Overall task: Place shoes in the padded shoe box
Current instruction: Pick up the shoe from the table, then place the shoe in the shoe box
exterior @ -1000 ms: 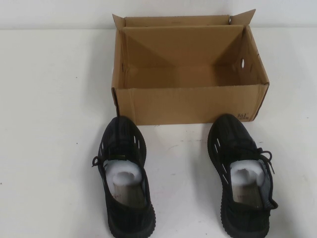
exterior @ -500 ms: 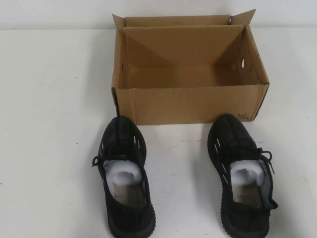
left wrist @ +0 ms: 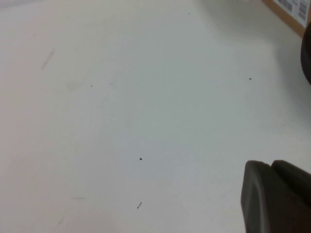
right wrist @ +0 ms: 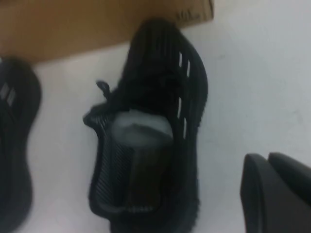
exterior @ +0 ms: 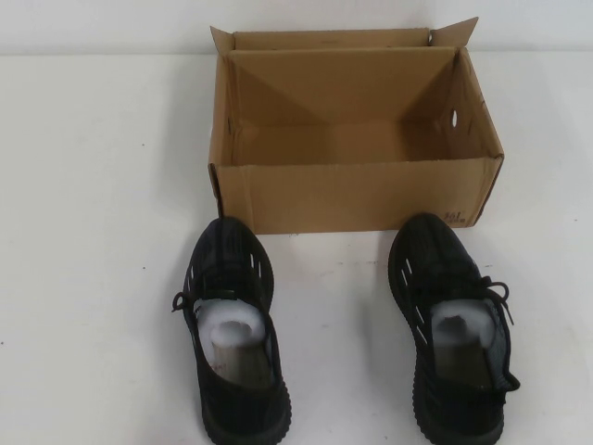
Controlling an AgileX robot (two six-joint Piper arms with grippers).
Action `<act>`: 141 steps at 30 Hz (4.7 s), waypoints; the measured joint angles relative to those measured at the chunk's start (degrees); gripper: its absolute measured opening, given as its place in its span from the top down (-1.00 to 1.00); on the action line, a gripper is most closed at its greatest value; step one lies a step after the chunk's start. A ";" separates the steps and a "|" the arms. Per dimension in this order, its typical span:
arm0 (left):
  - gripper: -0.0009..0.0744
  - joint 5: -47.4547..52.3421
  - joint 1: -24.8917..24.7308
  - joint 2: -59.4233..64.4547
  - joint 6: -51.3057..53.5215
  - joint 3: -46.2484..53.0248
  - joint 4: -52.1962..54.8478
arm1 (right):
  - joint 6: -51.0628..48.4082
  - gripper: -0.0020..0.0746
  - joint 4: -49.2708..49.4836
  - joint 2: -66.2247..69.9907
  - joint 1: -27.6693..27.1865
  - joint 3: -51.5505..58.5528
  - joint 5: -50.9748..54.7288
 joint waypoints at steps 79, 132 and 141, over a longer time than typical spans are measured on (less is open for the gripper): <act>0.99 0.00 0.00 0.00 0.00 0.00 0.00 | -19.79 0.96 -38.24 43.75 40.65 -38.92 17.61; 0.99 0.00 0.00 0.00 -0.10 0.00 0.00 | 53.85 0.96 -53.76 65.73 37.00 -85.47 9.31; 0.99 0.00 0.00 0.00 -0.10 0.00 0.00 | 53.93 0.96 -52.49 75.57 35.88 -94.35 7.18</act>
